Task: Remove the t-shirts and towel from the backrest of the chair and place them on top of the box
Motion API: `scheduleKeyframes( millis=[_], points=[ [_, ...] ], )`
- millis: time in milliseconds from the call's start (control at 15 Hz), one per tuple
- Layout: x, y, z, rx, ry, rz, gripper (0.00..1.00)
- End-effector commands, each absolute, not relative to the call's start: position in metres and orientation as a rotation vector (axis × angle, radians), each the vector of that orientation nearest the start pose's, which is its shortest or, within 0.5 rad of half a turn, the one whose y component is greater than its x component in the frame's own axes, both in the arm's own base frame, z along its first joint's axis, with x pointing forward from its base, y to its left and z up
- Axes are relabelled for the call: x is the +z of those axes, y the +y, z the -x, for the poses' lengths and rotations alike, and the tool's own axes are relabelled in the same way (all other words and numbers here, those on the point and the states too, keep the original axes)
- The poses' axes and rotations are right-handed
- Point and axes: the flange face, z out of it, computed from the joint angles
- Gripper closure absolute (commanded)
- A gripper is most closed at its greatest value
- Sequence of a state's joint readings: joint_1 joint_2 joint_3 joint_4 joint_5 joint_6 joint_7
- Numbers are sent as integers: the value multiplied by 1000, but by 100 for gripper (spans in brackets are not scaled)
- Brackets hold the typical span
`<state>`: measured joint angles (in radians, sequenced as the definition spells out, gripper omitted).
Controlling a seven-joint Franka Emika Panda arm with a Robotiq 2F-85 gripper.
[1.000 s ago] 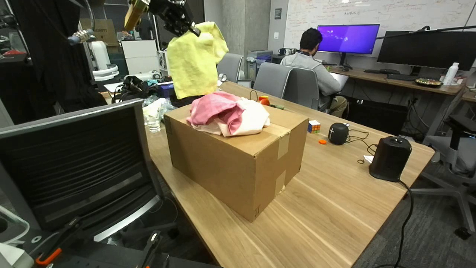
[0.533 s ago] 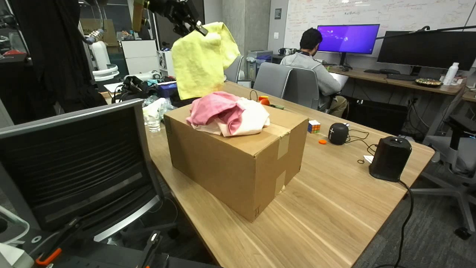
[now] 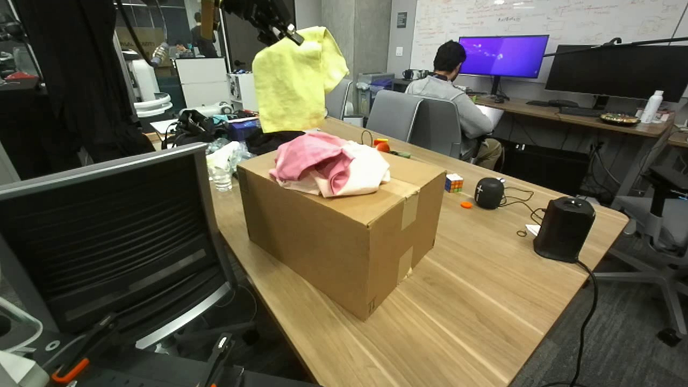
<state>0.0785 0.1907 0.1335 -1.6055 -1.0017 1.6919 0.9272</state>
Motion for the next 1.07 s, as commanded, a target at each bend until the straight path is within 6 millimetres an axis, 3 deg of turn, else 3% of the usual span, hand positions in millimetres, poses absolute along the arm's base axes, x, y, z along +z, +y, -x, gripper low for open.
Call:
scheduleKeyframes(
  millis=[0, 67, 400, 600, 800, 1000],
  points=[
    [563, 27, -650, 536, -675, -2099, 84],
    [564, 21, -653, 533, -696, -2098, 65],
    [571, 0, -659, 539, -736, -2083, 27],
    [571, 4, -648, 532, -696, -2134, 5],
    [572, 17, -628, 508, -618, -2233, 0],
    [578, 28, -589, 476, -483, -2357, 0]
  ],
)
